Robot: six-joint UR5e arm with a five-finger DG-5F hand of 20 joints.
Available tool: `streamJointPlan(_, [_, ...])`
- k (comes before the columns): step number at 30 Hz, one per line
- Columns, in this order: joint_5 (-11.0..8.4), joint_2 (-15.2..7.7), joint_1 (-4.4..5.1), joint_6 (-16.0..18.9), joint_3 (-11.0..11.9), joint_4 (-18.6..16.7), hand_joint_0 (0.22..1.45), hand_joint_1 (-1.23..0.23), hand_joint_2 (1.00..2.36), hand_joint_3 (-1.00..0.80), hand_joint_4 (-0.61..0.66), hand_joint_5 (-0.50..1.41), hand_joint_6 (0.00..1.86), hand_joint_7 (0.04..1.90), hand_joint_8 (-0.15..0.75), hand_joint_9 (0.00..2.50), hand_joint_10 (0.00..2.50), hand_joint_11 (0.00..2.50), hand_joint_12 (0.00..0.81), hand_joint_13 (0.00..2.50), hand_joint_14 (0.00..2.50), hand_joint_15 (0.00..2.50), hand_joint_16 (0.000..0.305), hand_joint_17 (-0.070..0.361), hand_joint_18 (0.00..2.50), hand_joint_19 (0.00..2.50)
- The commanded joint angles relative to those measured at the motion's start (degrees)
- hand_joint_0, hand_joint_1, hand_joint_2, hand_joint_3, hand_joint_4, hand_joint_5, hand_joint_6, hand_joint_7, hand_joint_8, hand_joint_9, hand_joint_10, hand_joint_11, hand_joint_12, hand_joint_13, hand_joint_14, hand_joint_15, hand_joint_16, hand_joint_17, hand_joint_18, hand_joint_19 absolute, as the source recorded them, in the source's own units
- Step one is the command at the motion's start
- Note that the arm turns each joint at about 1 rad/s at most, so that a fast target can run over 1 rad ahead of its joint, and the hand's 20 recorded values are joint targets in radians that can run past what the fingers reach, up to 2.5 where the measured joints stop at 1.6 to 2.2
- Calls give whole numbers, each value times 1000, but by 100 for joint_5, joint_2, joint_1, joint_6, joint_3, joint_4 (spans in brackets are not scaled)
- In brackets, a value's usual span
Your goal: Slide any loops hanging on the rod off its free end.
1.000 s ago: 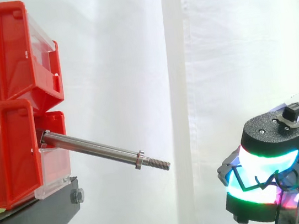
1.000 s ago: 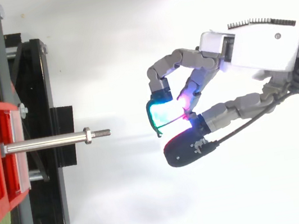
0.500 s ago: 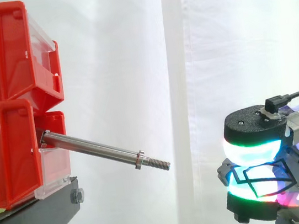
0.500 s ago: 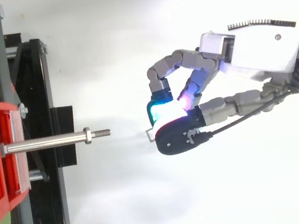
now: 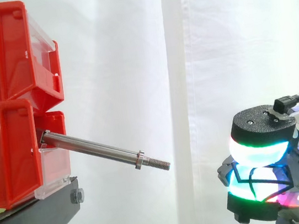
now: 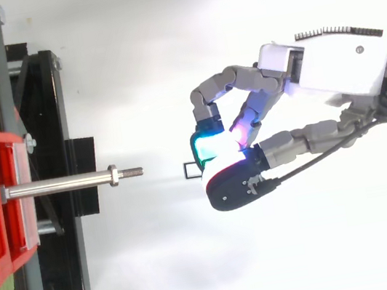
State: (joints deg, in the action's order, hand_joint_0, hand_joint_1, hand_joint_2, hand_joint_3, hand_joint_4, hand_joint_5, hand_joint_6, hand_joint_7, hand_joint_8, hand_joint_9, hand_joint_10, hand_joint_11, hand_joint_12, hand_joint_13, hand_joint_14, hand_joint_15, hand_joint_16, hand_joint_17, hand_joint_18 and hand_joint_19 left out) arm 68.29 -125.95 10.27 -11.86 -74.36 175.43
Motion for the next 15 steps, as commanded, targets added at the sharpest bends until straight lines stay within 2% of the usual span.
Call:
streamJointPlan(1, [0,0,1,0,0,0,615,-538,1005,-442,199,-157,833,1463,324,1182,14,1114,308,1024,20,614,44,98,813,487])
streamJointPlan(3, [0,0,1,0,0,0,625,-544,1009,-398,190,-155,834,1484,324,1192,12,1132,308,1026,18,619,43,97,815,489])
streamJointPlan(7, [0,0,1,0,0,0,620,-656,1022,-190,163,-177,858,1469,335,1138,11,1104,309,1021,21,618,44,98,822,476])
streamJointPlan(15, [0,0,1,0,0,9,630,-702,1022,-185,168,-183,857,1455,325,1128,12,1126,299,1001,18,616,44,98,818,466])
